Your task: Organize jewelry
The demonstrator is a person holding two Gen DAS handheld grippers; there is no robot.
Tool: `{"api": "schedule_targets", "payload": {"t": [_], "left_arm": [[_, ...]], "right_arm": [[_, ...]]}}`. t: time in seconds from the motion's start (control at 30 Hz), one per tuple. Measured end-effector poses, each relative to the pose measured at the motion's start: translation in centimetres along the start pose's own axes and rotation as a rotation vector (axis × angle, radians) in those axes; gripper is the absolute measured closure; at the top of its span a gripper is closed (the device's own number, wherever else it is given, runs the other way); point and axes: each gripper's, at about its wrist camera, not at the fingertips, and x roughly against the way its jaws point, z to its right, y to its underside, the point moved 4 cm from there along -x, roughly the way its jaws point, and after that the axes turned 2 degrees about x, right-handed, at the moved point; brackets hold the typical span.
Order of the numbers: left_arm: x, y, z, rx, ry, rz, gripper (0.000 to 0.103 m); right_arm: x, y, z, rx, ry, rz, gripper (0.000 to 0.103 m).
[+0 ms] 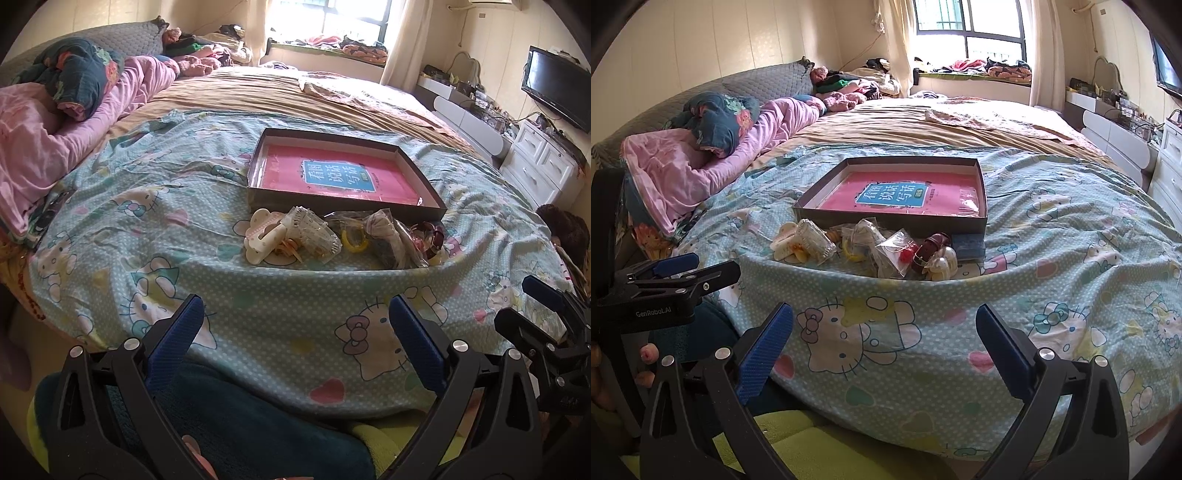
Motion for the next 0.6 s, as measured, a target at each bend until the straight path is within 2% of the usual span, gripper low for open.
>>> {"api": "schedule_targets", "payload": {"t": [0.6], "left_arm": [[0.09, 0.11, 0.26, 0.001, 0.002, 0.0, 0.009]], "right_arm": [[-0.11, -0.04, -0.19, 0.008, -0.007, -0.001, 0.004]]}}
